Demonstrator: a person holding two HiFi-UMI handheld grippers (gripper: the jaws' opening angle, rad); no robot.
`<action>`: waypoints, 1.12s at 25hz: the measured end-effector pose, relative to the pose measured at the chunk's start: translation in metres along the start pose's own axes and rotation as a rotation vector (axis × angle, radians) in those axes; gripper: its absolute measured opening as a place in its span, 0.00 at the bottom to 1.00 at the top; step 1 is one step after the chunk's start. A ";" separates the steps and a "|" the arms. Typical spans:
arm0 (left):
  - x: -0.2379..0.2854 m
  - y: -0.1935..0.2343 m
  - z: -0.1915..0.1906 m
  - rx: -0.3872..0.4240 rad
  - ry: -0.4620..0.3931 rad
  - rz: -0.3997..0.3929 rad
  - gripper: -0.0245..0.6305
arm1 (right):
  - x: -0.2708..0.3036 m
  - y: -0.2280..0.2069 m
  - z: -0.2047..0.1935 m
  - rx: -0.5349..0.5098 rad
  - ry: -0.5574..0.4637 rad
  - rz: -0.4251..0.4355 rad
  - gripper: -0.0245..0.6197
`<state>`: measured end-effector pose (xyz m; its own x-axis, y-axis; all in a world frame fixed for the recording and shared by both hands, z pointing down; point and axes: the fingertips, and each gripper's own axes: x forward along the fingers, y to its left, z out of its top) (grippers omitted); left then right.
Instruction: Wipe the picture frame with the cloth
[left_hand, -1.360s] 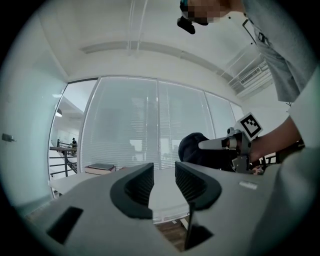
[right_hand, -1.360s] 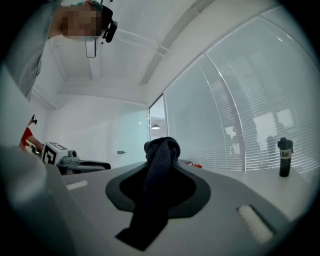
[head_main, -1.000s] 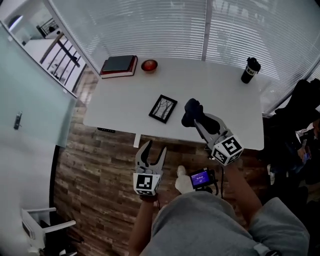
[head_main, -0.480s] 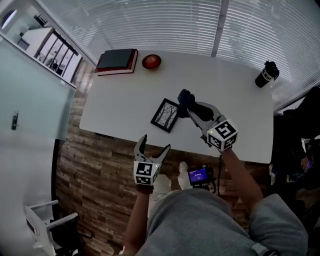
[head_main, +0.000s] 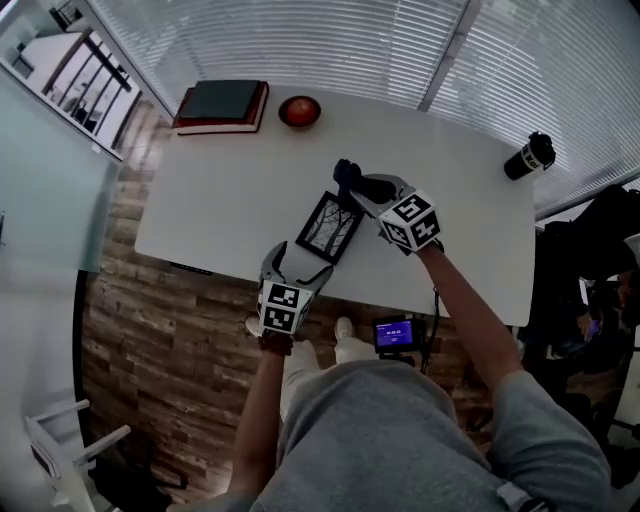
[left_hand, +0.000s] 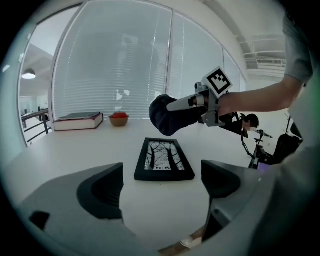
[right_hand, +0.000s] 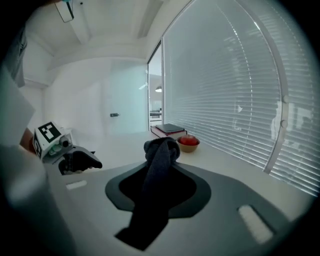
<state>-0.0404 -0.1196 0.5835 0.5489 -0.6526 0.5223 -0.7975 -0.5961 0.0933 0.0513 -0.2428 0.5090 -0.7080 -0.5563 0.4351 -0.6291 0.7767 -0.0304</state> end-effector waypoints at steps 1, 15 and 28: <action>0.006 0.004 -0.001 -0.007 0.011 -0.012 0.77 | 0.009 -0.006 -0.004 -0.006 0.023 -0.013 0.21; 0.046 -0.010 -0.024 0.175 0.124 0.018 0.83 | 0.067 0.006 -0.061 -0.157 0.242 0.030 0.21; 0.044 -0.004 -0.033 0.133 0.205 -0.020 0.83 | 0.078 0.062 -0.078 -0.268 0.315 0.147 0.19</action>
<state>-0.0209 -0.1307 0.6339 0.4907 -0.5399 0.6839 -0.7398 -0.6729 -0.0003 -0.0178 -0.2148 0.6108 -0.6255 -0.3491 0.6978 -0.3940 0.9132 0.1036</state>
